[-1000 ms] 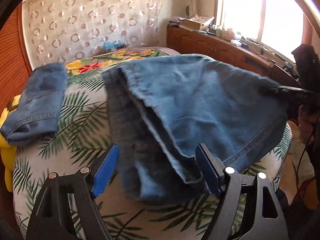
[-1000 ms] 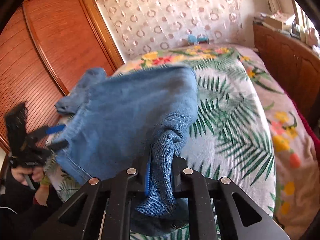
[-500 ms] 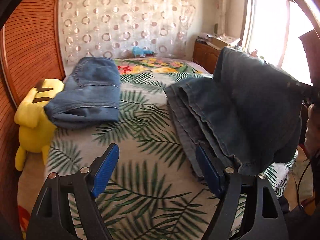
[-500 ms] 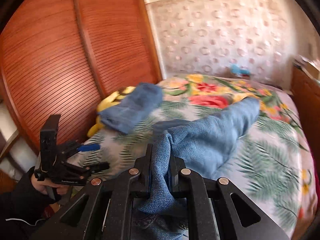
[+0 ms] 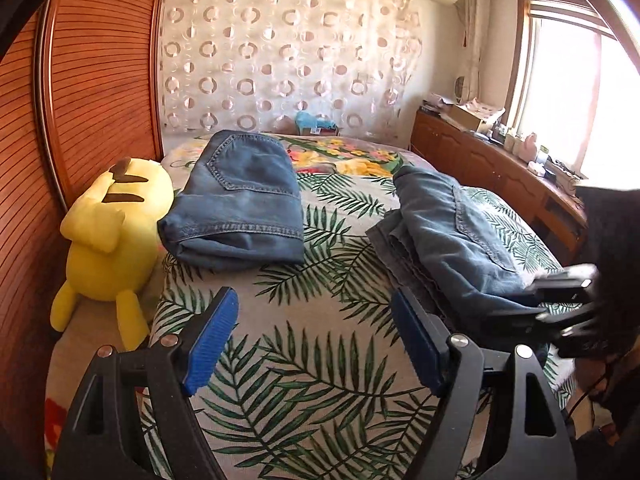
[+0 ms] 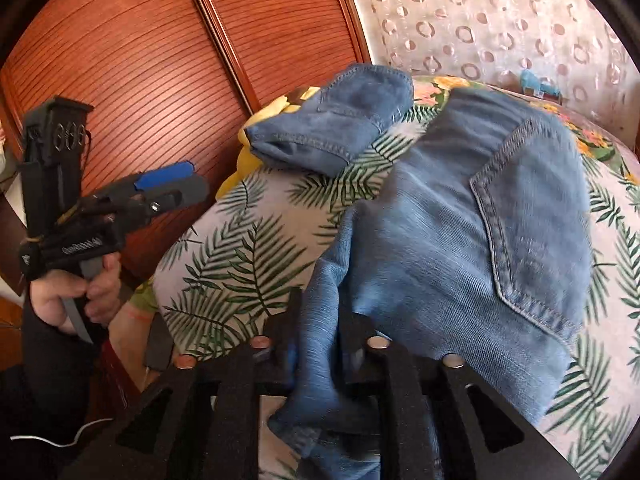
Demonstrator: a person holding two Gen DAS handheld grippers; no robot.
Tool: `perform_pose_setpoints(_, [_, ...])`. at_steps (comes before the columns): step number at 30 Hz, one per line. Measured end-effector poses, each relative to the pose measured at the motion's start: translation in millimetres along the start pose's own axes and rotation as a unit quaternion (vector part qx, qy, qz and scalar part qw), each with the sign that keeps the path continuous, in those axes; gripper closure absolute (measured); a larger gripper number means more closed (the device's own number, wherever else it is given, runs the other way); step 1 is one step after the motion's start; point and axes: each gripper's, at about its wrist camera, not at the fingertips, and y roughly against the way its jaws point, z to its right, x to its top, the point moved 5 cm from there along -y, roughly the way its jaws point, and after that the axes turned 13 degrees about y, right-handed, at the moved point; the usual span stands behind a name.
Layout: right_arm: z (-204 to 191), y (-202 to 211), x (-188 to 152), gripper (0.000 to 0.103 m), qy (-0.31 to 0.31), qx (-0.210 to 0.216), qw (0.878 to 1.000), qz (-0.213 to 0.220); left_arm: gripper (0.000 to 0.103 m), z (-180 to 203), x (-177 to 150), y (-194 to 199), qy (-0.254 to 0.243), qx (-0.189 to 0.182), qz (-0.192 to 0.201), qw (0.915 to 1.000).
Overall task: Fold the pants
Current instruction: 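Grasp the folded jeans bundle with the left gripper and lift it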
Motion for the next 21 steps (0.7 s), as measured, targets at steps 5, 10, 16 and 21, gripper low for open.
perform_pose_setpoints(5, [-5.9, 46.8, 15.7, 0.048, 0.029, -0.053, 0.998, 0.033, 0.023, 23.7, -0.2, -6.7, -0.014, -0.023, -0.007, 0.9996])
perform_pose_setpoints(10, [37.0, 76.6, 19.4, 0.036, 0.019, -0.123, 0.991, 0.042, 0.023, 60.0, -8.3, -28.3, -0.029, -0.054, -0.028, 0.9977])
perform_pose_setpoints(16, [92.1, 47.3, 14.9, 0.034, -0.026, -0.158, 0.987, 0.008, 0.023, 80.2, -37.3, -64.2, -0.040, -0.061, -0.083, 0.9938])
perform_pose_setpoints(21, [126.7, 4.9, 24.1, 0.031, -0.069, -0.138, 0.988, -0.016, 0.024, 71.3, -60.5, -70.8, -0.027, -0.060, -0.105, 0.9923])
